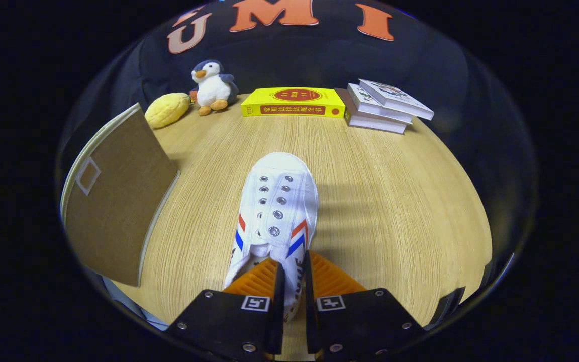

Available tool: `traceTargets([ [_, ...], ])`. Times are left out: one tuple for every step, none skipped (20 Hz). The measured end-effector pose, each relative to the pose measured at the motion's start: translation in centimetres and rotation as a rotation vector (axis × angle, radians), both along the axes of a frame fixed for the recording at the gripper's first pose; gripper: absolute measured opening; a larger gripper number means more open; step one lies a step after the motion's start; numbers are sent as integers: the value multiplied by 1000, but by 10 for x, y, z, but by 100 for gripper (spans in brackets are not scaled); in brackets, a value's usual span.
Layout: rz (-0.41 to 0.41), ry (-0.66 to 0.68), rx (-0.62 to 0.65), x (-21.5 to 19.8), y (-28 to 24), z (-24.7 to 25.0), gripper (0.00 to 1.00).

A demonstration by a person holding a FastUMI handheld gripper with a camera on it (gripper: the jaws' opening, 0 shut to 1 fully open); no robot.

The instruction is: Open the storage box then place both shoes into the box .Put the left shoe in first, then the right shoe, with the right side of both shoes facing outward in a uniform manner.

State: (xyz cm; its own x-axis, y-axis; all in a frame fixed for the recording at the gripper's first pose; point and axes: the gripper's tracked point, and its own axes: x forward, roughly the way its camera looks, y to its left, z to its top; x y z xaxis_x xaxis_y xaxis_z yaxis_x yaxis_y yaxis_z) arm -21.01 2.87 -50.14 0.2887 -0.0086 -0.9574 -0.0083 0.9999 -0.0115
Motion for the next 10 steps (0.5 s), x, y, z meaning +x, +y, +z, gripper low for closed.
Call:
traceTargets([
  [-13, 7, -5, 0, 0, 0, 17],
  [-25, 15, -15, 0, -1, 0, 16],
  [-35, 15, -23, 0, -2, -1, 11],
  [-40, 15, -25, 0, -1, 1, 9],
  [-34, 15, -23, 0, -1, -1, 6],
  [-25, 17, -19, 1, 0, -1, 6],
  [-14, 24, -16, 0, 0, -1, 6],
  [-8, 30, -16, -1, 0, 1, 5],
  [-14, 34, -18, -1, -1, 0, 6],
  [-31, 33, -21, 0, -2, 0, 5],
])
